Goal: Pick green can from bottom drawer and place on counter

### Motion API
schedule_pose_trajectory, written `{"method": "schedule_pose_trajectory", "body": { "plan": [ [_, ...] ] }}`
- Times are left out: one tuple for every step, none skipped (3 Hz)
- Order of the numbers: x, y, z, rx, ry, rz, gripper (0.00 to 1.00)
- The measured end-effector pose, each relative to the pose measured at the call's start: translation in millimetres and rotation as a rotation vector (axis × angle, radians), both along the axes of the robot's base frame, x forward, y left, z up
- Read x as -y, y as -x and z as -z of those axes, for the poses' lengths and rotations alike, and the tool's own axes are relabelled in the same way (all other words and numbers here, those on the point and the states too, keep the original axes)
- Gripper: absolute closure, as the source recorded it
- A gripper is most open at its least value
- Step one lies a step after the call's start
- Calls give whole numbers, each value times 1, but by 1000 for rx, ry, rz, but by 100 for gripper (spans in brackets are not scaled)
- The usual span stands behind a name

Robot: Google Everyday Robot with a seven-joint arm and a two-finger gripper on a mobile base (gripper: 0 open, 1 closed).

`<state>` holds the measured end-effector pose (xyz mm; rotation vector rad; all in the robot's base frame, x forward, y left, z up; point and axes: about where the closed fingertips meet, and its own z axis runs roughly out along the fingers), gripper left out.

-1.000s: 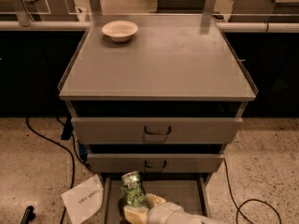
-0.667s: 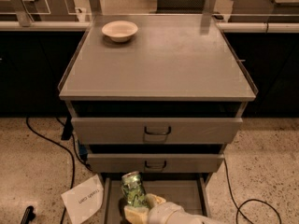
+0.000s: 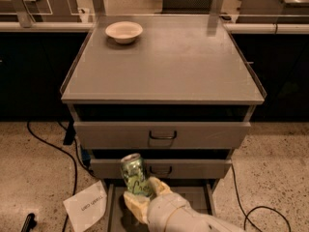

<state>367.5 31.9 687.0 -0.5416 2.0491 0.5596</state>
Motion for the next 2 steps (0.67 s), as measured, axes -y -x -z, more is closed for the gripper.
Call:
{"method": "schedule_pose_trajectory", "body": {
  "plan": [
    [-8, -20, -68, 150, 59, 28, 100],
    [-9, -43, -137, 272, 109, 68, 100]
  ]
}}
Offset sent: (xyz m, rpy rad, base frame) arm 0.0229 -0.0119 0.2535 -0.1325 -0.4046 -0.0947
